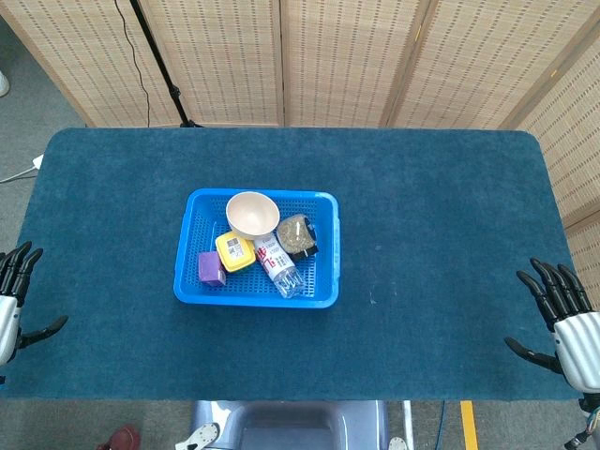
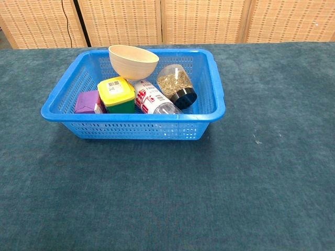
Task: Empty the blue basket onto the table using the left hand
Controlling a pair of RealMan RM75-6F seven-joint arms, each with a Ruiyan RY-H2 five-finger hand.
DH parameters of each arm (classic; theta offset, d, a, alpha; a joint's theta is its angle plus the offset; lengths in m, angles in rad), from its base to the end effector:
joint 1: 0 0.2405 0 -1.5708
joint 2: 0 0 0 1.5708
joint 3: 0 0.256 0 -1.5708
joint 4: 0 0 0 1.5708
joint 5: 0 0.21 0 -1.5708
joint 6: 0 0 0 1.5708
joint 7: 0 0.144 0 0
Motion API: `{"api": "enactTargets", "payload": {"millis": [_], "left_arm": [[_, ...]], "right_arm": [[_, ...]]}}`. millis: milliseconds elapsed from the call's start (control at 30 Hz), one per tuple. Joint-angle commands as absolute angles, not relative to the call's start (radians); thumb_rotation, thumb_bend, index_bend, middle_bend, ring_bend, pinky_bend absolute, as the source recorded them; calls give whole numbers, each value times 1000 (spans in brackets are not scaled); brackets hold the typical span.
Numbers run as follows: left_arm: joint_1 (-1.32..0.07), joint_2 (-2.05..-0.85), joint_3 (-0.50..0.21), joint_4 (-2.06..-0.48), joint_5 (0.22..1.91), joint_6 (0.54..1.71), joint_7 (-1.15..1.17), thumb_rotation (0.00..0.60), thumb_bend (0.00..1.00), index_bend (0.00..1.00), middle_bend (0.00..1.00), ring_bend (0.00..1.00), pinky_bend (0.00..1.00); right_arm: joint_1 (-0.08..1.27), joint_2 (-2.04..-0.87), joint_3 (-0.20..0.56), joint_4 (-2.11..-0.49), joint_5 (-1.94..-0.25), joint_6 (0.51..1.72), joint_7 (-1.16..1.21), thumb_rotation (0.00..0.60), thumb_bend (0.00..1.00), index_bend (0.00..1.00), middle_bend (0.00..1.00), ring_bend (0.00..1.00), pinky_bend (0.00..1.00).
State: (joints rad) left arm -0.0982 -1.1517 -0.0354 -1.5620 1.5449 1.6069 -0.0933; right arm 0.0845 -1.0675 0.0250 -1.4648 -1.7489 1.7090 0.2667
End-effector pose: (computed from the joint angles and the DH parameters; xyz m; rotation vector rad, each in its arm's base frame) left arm -0.3037 0.1817 0.1647 -1.3440 -0.8539 -1.0669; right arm -0.2973 -0.1708 0.1967 1.5008 -0.7369 1.2135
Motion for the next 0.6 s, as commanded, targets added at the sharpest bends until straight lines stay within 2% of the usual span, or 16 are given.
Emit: {"api": "enactTargets", "payload": {"millis": [33, 467, 600], "left_arm": [[-97, -1151, -35, -1562, 1547, 1606, -92, 600, 101, 0, 0, 0, 10], [-100, -1142, -42, -1580, 1553, 1596, -78, 600, 100, 0, 0, 0, 11], [-141, -1129, -54, -1591, 1601, 1574, -76, 600, 100, 0, 0, 0, 11]], "right_arm": [[83, -1066, 24, -1466, -1750, 1711, 266, 600, 0, 72, 0, 0, 0], [84, -1061, 20, -1474, -1740, 1691, 253, 600, 0, 72, 0, 0, 0], [85, -1061, 23, -1475, -1731, 1684, 247, 600, 0, 72, 0, 0, 0]]}}
